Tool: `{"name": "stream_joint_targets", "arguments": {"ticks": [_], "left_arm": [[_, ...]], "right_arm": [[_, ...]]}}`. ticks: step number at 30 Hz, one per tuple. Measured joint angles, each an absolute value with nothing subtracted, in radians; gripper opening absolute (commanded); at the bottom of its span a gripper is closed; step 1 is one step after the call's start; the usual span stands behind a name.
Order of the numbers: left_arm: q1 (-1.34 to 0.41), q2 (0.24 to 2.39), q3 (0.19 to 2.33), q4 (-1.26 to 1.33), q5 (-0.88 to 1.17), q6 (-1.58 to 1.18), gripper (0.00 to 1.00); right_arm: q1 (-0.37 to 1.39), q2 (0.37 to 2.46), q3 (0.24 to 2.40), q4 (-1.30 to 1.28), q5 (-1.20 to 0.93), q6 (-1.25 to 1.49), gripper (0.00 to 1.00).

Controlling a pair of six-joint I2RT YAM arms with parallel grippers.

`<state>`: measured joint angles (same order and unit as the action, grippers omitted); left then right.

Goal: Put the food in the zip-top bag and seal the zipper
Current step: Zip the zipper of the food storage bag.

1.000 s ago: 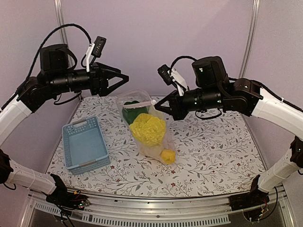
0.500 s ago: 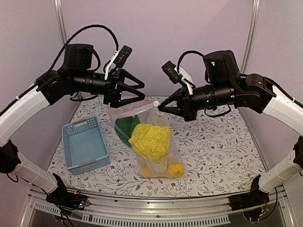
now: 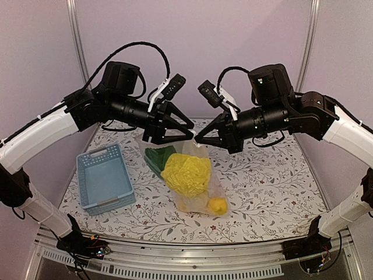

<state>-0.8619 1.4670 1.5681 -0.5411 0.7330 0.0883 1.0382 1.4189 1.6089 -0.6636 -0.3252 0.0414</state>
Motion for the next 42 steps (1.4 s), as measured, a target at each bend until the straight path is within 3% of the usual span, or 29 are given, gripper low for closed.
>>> {"name": "stream_joint_targets", "arguments": {"ticks": [3,11,18,26,33,42], "left_arm": [[-0.863,1.473,1.574,-0.545,0.738,0.086,0.37],[-0.866,1.480,1.583,-0.547,0.767,0.089,0.37],[-0.868,1.488,1.584,-0.551,0.775,0.094,0.17],[-0.870,1.488,1.584,-0.553,0.776,0.093,0.12],[-0.871,1.489,1.584,-0.567,0.778,0.097,0.29],[-0.873,1.494,1.586,-0.572,0.778,0.105,0.34]], "right_arm": [[1.038,1.421,1.609,-0.667,-0.326,0.045,0.00],[1.038,1.428,1.609,-0.665,-0.327,0.059,0.00],[1.039,1.429,1.609,-0.669,-0.333,0.068,0.00],[1.039,1.429,1.605,-0.669,-0.334,0.072,0.00],[1.039,1.429,1.590,-0.653,-0.330,0.078,0.00],[1.039,1.429,1.588,-0.649,-0.327,0.084,0.00]]}}
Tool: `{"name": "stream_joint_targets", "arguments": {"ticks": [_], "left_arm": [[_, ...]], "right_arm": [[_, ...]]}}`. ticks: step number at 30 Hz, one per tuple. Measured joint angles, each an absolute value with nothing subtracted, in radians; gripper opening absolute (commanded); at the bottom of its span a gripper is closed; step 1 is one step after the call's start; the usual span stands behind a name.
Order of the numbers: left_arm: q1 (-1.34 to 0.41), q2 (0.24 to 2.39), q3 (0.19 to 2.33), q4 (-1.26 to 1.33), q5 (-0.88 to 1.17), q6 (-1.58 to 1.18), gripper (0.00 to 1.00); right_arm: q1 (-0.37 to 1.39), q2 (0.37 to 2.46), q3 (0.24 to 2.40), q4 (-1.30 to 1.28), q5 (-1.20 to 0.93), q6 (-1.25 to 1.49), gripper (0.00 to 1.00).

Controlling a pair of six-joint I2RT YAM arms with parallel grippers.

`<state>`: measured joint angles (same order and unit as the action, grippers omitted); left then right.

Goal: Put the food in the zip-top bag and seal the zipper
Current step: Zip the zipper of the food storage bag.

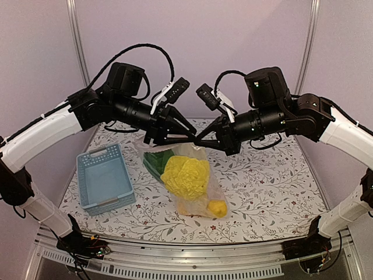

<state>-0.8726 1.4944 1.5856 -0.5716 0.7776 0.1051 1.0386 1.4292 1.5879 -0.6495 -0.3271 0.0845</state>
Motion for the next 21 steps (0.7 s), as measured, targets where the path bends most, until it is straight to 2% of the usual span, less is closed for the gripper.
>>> {"name": "stream_joint_targets", "arguments": {"ticks": [4,9,19,21], "left_arm": [[-0.873,1.501,1.588,-0.580,0.772,0.113,0.31],[-0.873,1.507,1.589,-0.595,0.762,0.125,0.14],[-0.875,1.507,1.590,-0.603,0.751,0.128,0.00],[-0.875,1.507,1.590,-0.604,0.748,0.128,0.00]], "right_arm": [[1.039,1.429,1.587,-0.649,-0.327,0.088,0.00],[1.038,1.429,1.583,-0.646,-0.323,0.090,0.00],[1.033,1.429,1.578,-0.647,-0.311,0.090,0.00],[1.033,1.429,1.578,-0.647,-0.302,0.091,0.00]]}}
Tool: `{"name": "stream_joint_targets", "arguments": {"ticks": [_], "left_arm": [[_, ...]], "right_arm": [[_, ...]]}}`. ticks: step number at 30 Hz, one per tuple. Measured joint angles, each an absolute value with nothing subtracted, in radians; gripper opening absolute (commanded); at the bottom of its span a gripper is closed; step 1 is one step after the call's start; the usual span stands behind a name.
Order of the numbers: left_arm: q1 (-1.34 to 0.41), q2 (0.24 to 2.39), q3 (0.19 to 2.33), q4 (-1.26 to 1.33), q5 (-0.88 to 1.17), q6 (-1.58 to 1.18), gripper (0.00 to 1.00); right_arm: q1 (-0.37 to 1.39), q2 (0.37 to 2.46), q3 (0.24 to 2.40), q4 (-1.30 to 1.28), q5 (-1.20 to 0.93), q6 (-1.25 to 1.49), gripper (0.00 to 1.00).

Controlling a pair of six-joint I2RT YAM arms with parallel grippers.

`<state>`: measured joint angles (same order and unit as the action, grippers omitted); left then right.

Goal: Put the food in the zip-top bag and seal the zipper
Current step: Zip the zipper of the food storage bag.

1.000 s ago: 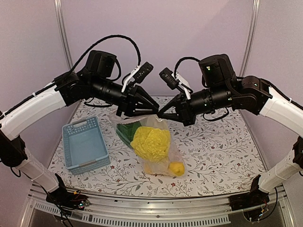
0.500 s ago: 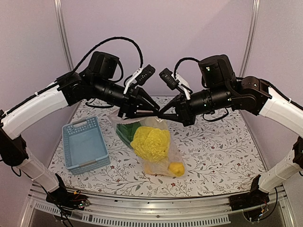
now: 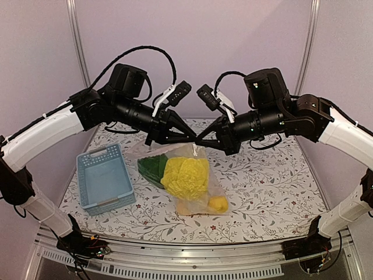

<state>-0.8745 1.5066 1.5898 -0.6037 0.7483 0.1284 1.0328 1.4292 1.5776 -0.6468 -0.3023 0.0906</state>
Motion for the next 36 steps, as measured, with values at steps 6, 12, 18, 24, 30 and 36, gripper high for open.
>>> {"name": "stream_joint_targets", "arguments": {"ticks": [6,12,18,24,30,36], "left_arm": [[-0.875,1.507,1.590,-0.604,0.730,0.130,0.00],[-0.875,1.507,1.590,-0.603,0.702,0.138,0.00],[-0.875,1.507,1.590,-0.599,0.671,0.147,0.00],[-0.876,1.506,1.590,-0.595,0.637,0.153,0.00],[-0.877,1.505,1.590,-0.595,0.610,0.165,0.00],[-0.873,1.504,1.590,-0.597,0.593,0.170,0.00]], "right_arm": [[1.034,1.429,1.576,-0.644,-0.259,0.100,0.00],[1.042,1.429,1.573,-0.638,-0.208,0.116,0.00],[1.047,1.429,1.569,-0.628,-0.166,0.120,0.00],[1.048,1.429,1.563,-0.618,-0.133,0.120,0.00],[1.050,1.429,1.558,-0.608,-0.108,0.120,0.00],[1.053,1.428,1.550,-0.597,-0.087,0.120,0.00]]}}
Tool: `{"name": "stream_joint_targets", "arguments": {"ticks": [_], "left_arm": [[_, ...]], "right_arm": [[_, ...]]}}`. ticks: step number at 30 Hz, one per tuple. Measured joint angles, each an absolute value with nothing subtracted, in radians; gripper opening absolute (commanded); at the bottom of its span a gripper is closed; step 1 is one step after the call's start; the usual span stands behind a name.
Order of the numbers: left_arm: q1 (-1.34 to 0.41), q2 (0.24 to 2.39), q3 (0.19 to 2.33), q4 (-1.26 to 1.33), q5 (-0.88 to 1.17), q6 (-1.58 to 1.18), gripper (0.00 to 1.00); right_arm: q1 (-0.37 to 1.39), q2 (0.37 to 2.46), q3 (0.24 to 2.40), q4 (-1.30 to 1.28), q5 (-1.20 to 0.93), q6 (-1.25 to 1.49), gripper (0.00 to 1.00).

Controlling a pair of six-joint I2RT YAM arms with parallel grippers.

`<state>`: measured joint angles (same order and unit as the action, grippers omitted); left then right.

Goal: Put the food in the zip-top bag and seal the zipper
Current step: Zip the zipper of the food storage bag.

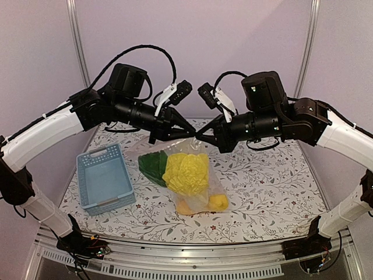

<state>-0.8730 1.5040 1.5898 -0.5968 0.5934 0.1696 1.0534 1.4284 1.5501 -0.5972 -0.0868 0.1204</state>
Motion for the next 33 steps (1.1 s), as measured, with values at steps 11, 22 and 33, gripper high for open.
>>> {"name": "stream_joint_targets", "arguments": {"ticks": [11,22,33], "left_arm": [[-0.869,1.496,1.589,-0.598,0.578,0.172,0.00],[-0.864,1.478,1.575,-0.597,0.575,0.172,0.00],[-0.860,1.464,1.550,-0.597,0.560,0.172,0.00]], "right_arm": [[1.054,1.425,1.543,-0.579,-0.079,0.129,0.00],[1.057,1.419,1.535,-0.561,-0.069,0.136,0.00],[1.058,1.412,1.523,-0.560,-0.048,0.142,0.00]]}}
